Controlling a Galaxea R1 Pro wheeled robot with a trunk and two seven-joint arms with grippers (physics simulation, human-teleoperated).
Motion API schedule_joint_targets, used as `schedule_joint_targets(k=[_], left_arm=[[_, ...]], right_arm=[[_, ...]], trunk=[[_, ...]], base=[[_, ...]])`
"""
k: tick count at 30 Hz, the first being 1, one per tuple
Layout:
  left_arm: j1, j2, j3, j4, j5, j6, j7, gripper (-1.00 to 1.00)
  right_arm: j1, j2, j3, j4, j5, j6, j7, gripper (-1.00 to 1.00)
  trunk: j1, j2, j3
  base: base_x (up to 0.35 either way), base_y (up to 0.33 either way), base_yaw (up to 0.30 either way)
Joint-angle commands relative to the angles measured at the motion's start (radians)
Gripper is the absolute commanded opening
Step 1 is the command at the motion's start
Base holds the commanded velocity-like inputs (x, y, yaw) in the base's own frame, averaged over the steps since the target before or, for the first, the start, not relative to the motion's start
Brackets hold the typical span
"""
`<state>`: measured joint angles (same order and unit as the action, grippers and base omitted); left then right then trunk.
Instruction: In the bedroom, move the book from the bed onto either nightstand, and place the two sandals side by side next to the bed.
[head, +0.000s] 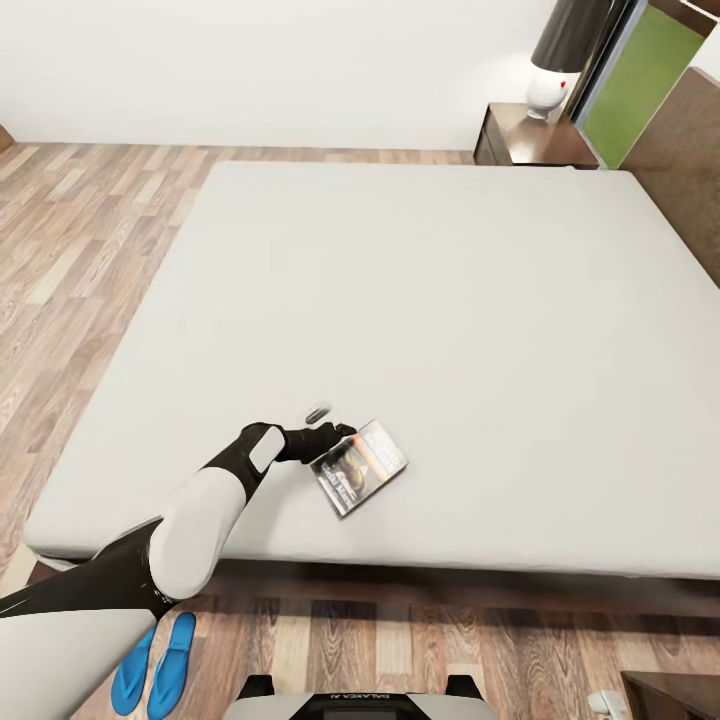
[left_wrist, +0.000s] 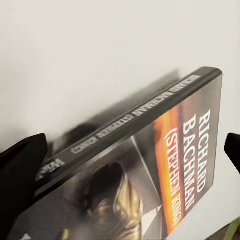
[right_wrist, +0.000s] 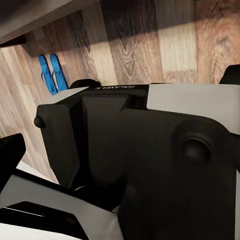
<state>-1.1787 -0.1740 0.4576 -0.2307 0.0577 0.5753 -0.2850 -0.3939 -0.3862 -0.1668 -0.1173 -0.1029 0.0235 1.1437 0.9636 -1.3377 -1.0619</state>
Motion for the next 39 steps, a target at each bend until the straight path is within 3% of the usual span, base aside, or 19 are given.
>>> schedule_joint_targets(k=[1,39], left_arm=[[0.001,0.000,-0.001,0.001,-0.004,0.009,0.004,1.00],[0.001,0.000,-0.002,0.010,-0.004,0.009,0.004,1.00]], right_arm=[[0.000,0.000,0.002,0.001,-0.006,0.003,0.003,1.00],[0.000,0.000,0.001,0.001,-0.006,0.003,0.004,1.00]], trunk=[[0.000,0.000,-0.001],[0.000,0.000,-0.001]], base=[[-0.002,0.000,0.000],[-0.063,0.000,0.000]])
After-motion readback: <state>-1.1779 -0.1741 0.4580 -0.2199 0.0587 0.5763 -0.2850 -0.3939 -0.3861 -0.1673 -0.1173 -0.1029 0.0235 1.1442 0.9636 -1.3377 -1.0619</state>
